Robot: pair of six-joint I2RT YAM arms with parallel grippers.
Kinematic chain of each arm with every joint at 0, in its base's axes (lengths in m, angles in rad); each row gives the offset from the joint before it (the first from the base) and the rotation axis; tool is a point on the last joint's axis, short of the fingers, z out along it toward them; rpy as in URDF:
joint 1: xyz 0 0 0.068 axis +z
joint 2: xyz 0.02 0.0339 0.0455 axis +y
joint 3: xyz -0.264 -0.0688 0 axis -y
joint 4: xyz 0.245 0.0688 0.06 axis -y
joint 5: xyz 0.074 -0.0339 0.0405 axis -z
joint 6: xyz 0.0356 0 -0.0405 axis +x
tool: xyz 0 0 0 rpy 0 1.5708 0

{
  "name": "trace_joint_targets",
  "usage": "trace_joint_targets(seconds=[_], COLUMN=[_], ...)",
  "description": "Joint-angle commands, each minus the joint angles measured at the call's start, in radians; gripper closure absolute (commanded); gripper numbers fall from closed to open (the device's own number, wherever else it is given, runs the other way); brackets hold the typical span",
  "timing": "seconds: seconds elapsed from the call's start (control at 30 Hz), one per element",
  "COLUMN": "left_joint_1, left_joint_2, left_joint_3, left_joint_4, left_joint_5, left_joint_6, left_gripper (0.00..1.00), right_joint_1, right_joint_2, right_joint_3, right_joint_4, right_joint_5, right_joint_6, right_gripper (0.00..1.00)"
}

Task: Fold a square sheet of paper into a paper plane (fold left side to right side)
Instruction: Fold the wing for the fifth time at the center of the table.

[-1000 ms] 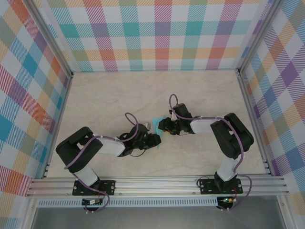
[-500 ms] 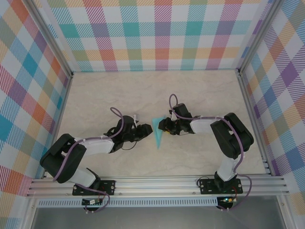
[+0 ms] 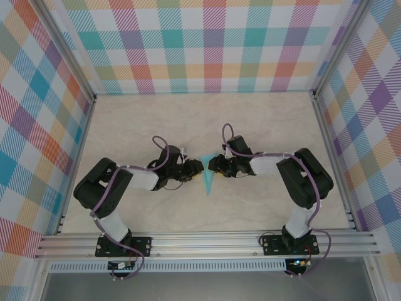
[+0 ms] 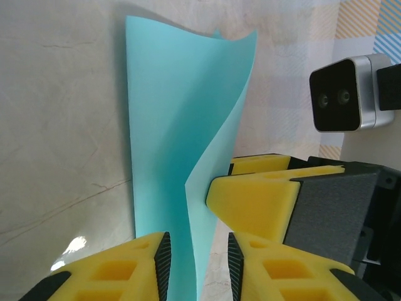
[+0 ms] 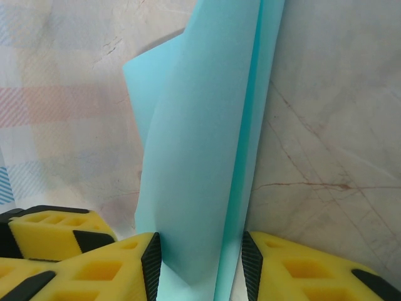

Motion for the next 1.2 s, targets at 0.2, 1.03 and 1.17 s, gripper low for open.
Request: trace_joint_targets(seconds=[0.2,1.03,1.17], left_joint_1=[0.012,0.014,0.015], left_joint_2=[0.088,0.107,0.1], left_joint_3=[0.043,0.045,0.046], left_joint_4=[0.124,0.059,0.031], left_joint_5=[0.05,-0.005,-0.021], left_joint_6=[-0.05,0.0,0.02], left_gripper=[0.72,0.99,1.0], right_joint_1=[0.013,0.014,0.013], right_joint_2=[0.038,0.038,0.037], right_joint_3=[0.005,0.01,0.012], right_joint_4=[-0.055,-0.066,-0.066], right_joint_5=[0.023,0.019,0.019], right_joint_6=[-0.029,-0.038,-0.038], right_gripper=[0.59,0.58,0.58])
